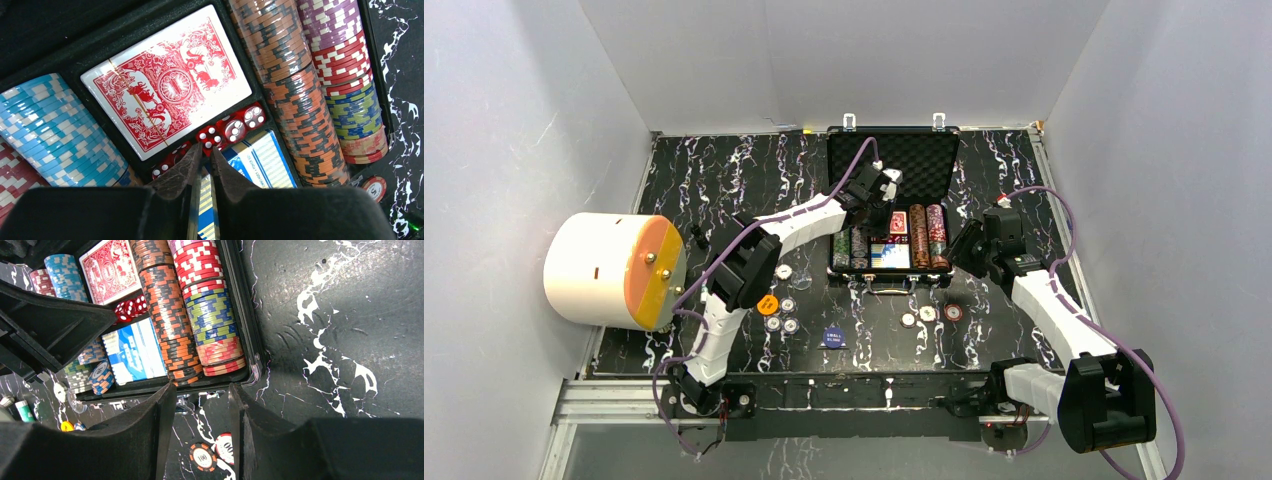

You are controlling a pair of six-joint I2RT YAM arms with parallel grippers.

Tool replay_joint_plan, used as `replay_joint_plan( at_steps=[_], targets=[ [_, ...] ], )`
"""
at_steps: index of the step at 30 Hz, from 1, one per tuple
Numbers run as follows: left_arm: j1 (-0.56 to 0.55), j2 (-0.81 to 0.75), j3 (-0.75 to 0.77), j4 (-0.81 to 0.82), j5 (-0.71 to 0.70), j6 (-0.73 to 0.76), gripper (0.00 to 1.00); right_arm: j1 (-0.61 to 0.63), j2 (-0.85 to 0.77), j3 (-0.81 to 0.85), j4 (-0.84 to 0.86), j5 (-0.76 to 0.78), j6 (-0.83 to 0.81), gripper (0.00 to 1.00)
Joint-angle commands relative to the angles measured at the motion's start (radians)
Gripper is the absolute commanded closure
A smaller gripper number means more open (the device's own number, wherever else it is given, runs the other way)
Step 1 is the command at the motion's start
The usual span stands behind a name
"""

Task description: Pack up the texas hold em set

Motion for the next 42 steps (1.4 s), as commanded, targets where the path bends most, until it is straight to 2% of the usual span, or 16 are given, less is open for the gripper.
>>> replay_joint_plan(
  at_steps=[1, 7, 11, 14, 19, 24, 31, 39, 42],
  targets=[
    [-0.003, 0.0, 0.035, -0.021, 0.008, 0.016, 0.88, -0.001, -0.007, 0.0, 0.044, 0.001, -0.011, 0.49],
    [-0.002, 0.001, 0.074, -0.031, 0.009, 0.058, 0.83, -0.001, -0.012, 0.0, 0.044, -0.005, -0.015, 0.5],
    [-0.003, -0.037, 0.079, -0.025, 0.041, 0.145, 0.72, -0.001, -0.018, -0.004, 0.047, -0.008, -0.019, 0.49],
    [-0.002, -0.042, 0.085, -0.035, 0.144, 0.236, 0.63, -0.002, -0.021, -0.006, 0.047, -0.007, -0.022, 0.49],
    [-0.003, -0.048, 0.088, -0.082, 0.3, 0.399, 0.55, -0.001, -0.029, -0.012, 0.041, -0.002, -0.032, 0.48],
    [-0.002, -0.041, 0.117, -0.105, 0.269, 0.495, 0.41, -0.001, -0.03, -0.017, 0.041, -0.006, -0.038, 0.47],
    [-0.001, 0.002, 0.175, -0.159, 0.265, 0.561, 0.4, -0.001, -0.029, -0.014, 0.037, -0.003, -0.044, 0.47],
    [-0.002, 0.062, 0.223, -0.205, 0.327, 0.579, 0.55, -0.001, -0.018, -0.015, 0.036, -0.005, -0.046, 0.47],
    [-0.001, 0.074, 0.232, -0.208, 0.329, 0.58, 0.56, -0.001, -0.016, -0.015, 0.036, -0.006, -0.048, 0.47]
  ],
)
